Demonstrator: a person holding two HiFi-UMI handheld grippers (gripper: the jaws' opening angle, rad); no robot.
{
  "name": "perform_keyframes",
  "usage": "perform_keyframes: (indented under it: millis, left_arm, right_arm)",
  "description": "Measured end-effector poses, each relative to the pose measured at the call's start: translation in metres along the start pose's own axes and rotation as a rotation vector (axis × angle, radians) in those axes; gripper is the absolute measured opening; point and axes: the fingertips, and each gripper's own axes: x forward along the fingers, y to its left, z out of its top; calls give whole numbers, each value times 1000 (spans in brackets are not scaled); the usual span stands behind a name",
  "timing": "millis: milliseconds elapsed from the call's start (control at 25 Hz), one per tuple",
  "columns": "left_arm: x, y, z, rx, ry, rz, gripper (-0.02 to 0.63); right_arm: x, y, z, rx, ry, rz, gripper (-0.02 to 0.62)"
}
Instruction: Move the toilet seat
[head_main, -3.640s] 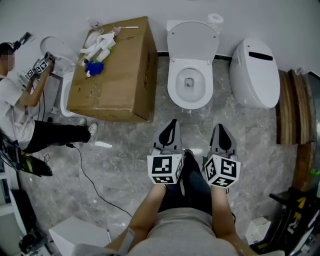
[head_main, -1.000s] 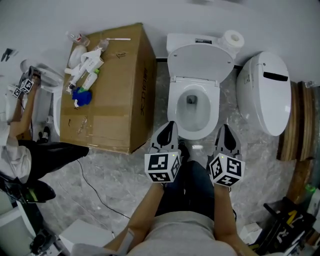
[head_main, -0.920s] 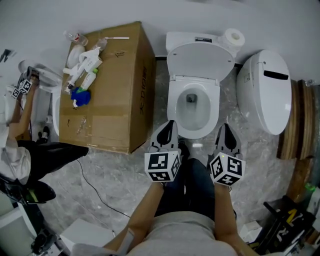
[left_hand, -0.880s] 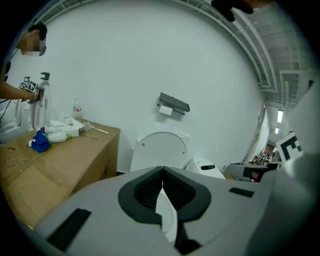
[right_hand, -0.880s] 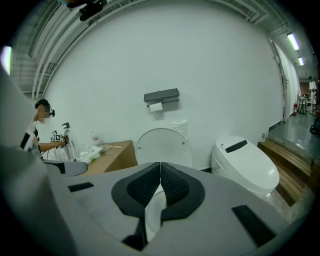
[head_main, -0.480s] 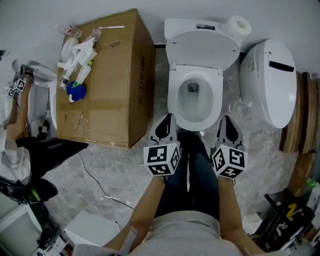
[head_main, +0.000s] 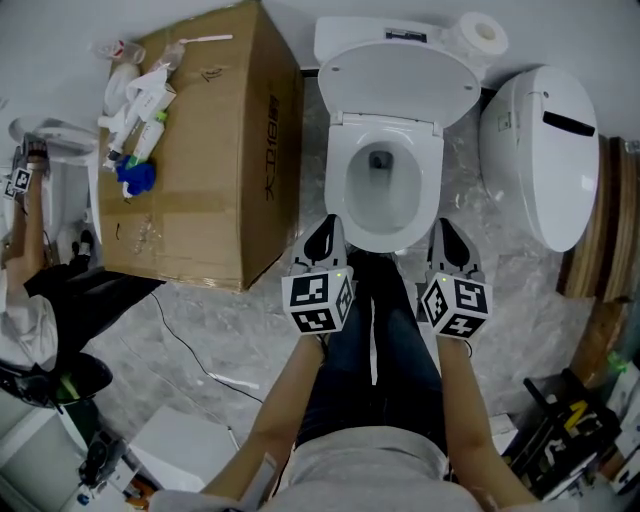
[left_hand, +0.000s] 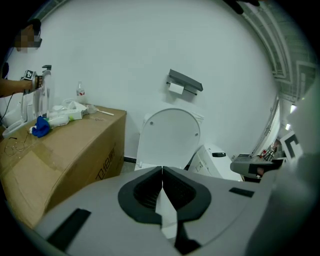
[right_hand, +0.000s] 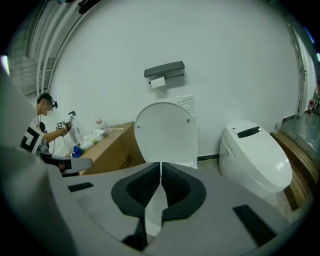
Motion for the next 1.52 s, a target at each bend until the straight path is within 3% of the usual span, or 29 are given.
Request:
perform_keyframes:
  millis: [280, 520, 880, 1200, 1520]
  left_arm:
    - [27, 7, -25, -55, 51, -27, 17]
    - [42, 22, -67, -79, 139, -2, 17]
    - [77, 34, -115, 26, 228, -12, 17]
    - [105, 45, -147, -81, 267, 1, 20]
    - [121, 52, -181, -173, 319, 1, 64]
  right_arm:
    - [23, -19, -31, 39, 63, -1, 18]
    - [37, -38, -60, 61, 90, 4, 18]
    - [72, -54, -108, 25, 171, -1, 18]
    - [93, -79, -166, 38, 277, -46, 18]
    - [109, -92, -198, 111, 295, -49, 20]
